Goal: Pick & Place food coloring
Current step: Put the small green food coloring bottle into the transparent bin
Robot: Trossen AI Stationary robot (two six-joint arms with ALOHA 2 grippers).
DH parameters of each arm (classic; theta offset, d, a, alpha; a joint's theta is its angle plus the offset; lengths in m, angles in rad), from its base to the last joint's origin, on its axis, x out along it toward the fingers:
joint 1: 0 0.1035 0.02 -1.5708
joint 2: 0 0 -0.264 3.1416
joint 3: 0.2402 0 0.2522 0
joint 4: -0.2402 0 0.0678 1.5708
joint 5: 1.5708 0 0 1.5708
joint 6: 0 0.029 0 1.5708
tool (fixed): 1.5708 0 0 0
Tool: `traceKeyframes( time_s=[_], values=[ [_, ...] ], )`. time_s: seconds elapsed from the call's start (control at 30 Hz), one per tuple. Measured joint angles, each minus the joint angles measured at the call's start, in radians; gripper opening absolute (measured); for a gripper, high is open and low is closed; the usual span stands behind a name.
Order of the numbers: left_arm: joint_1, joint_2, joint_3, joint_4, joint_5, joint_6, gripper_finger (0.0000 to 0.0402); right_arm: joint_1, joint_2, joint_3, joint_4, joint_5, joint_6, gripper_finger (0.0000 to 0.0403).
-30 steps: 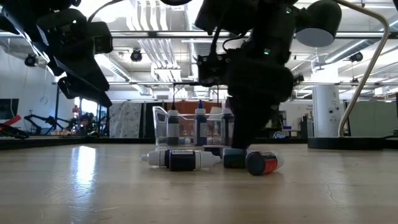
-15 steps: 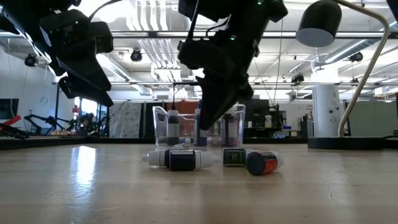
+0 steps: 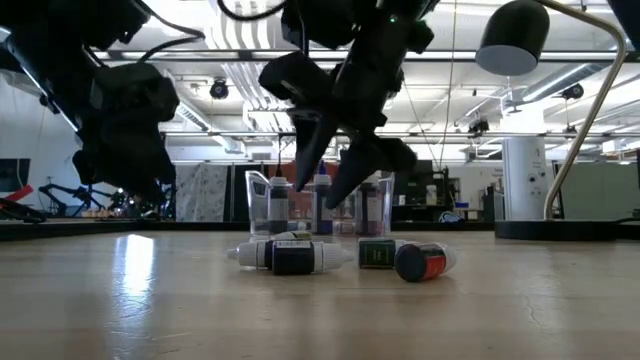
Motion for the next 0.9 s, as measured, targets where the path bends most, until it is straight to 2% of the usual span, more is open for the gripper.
traceKeyframes(
  time_s=[0.07, 0.13, 0.3, 0.4, 0.47, 0.63, 0.8, 0.9],
  values=[
    [0.002, 0.011, -0.001, 0.01, -0.001, 0.006, 0.0222, -0.006, 0.0, 0.0, 0.022, -0.021, -0.003, 0.0216],
    [0.002, 0.02, -0.002, 0.039, 0.003, 0.039, 0.0221, 0.004, 0.0, 0.015, 0.052, -0.003, -0.152, 0.0228],
    [0.001, 0.047, -0.005, 0.162, 0.037, 0.209, 0.0218, 0.068, -0.002, 0.048, 0.078, 0.022, -0.928, 0.0228],
    [0.002, 0.059, -0.005, 0.164, 0.037, 0.239, 0.0218, 0.095, -0.001, 0.047, 0.078, 0.109, -1.216, 0.0222],
    [0.001, 0.065, -0.006, 0.158, 0.037, 0.226, 0.0218, 0.092, 0.013, 0.048, 0.081, 0.116, -1.28, 0.022],
    [-0.002, 0.076, -0.008, 0.103, 0.056, 0.182, 0.0218, 0.074, 0.092, 0.071, 0.062, 0.117, -1.287, 0.0219],
    [-0.008, 0.075, -0.008, 0.063, 0.061, 0.155, 0.0218, 0.075, 0.169, 0.179, 0.044, 0.115, -1.401, 0.0219],
    [-0.017, 0.075, -0.008, 0.042, 0.063, 0.13, 0.0218, 0.069, 0.218, 0.246, -0.026, 0.113, -1.41, 0.0219]
  ],
)
